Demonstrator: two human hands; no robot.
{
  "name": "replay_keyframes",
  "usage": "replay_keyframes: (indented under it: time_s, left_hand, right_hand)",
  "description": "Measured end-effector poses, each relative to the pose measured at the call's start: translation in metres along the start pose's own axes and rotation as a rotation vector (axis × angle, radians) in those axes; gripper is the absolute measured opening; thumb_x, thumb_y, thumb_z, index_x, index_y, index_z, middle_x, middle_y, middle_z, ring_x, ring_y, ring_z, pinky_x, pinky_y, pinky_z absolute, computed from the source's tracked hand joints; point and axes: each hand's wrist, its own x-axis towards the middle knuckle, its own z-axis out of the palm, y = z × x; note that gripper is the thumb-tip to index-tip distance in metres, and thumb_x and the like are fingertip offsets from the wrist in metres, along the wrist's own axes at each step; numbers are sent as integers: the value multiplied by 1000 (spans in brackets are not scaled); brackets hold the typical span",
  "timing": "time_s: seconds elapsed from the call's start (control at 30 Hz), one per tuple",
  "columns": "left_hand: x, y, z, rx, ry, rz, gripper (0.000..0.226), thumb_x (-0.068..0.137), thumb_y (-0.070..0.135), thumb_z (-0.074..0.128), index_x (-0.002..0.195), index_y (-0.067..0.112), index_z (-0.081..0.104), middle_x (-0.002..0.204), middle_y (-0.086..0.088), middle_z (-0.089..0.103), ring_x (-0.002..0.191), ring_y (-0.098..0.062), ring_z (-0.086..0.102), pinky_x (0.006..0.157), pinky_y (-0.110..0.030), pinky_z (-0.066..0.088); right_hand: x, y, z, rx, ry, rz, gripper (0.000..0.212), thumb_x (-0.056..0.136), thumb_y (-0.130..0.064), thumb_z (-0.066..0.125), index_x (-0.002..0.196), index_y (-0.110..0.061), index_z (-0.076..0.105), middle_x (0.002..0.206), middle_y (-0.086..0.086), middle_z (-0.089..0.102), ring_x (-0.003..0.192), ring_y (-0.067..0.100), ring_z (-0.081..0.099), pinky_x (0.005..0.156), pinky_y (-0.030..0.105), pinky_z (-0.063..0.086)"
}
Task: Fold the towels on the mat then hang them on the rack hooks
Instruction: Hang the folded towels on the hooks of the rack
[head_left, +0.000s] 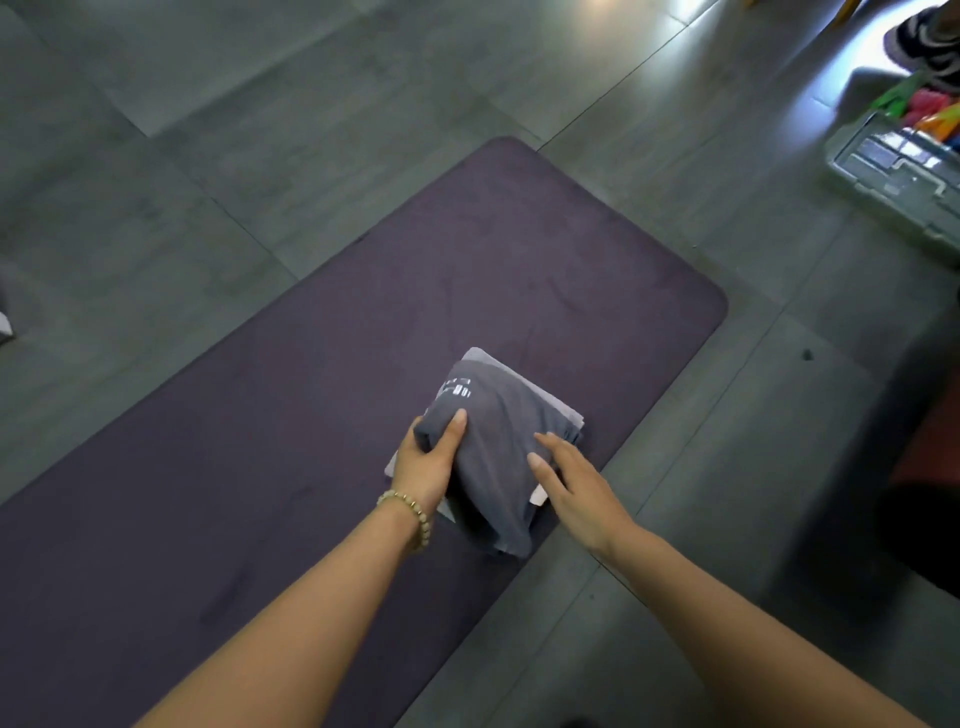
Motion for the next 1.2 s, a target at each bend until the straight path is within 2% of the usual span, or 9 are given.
replay_keyframes:
  time_s: [0.17, 0.37, 0.47, 0.57, 0.67, 0.8, 0.97, 1.1, 1.2]
  left_hand:
    - [-70, 89, -5, 196, -128, 163, 24, 88, 30, 65, 90, 13, 48, 80, -2, 56, 74, -11, 55, 61, -18, 48]
    - [-184, 210, -31, 379, -343, 385, 25, 83, 23, 70, 95, 4, 59, 85, -7, 67, 80, -13, 62, 71, -23, 52]
    - [-246, 274, -36, 437, -441, 453, 26, 79, 32, 71, 94, 11, 67, 89, -5, 73, 83, -13, 66, 75, -28, 56]
    - [-303, 327, -45, 475, -429, 512, 24, 82, 36, 69, 90, 14, 68, 82, 1, 71, 75, -5, 61, 71, -25, 53]
    - [-349, 356, -58, 451, -330, 560, 32, 76, 49, 72, 90, 22, 62, 84, 9, 66, 77, -4, 59, 74, -23, 50]
    - [-412, 373, -76, 427, -96, 667, 41, 66, 57, 70, 87, 26, 52, 86, 10, 55, 79, -4, 50, 75, -15, 42]
    - [-497, 369, -93, 355, -117, 494, 56, 68, 61, 70, 89, 11, 59, 78, 3, 64, 71, -7, 55, 70, -24, 47]
    - [-561, 359, -111, 376, -133, 342, 43, 68, 59, 75, 95, 25, 70, 92, 10, 74, 89, -3, 67, 79, -24, 55]
    - [-610, 347, -132, 364, -36, 246, 41, 65, 59, 77, 84, 23, 73, 80, 11, 73, 80, -4, 67, 71, -20, 53]
  right_hand:
    - [-70, -78, -63, 101, 63, -175, 74, 83, -71, 32, 148, -39, 18, 154, -22, 19, 142, 1, 18, 116, 29, 19]
    - [-161, -188, -140, 35, -33, -369, 77, 76, -77, 48, 143, -53, 18, 152, -29, 16, 144, -6, 2, 117, 29, 12]
    - [-208, -241, -177, 34, -74, -374, 69, 71, -80, 54, 128, -42, 49, 132, -20, 52, 129, 4, 44, 108, 35, 38]
    - [-265, -293, -210, 77, -78, -421, 60, 70, -72, 62, 90, -15, 62, 79, -4, 62, 74, 3, 55, 71, 32, 48]
    - [-321, -333, -229, 154, -71, -466, 30, 80, -46, 71, 74, -19, 61, 66, -7, 59, 62, 1, 51, 60, 23, 42]
    - [-379, -369, -238, 75, -2, -497, 35, 77, -50, 71, 72, -17, 59, 67, 5, 60, 60, 5, 49, 62, 36, 45]
    - [-434, -392, -236, -128, -13, -570, 31, 75, -49, 73, 68, -24, 57, 61, -2, 57, 57, 6, 46, 60, 33, 43]
    - [-478, -412, -220, -238, -104, -671, 29, 75, -48, 73, 89, -23, 68, 74, -7, 69, 68, 6, 63, 67, 32, 53]
    - [-517, -423, -202, -232, -209, -783, 18, 75, -41, 78, 83, -32, 65, 70, -11, 67, 63, 2, 61, 59, 23, 50]
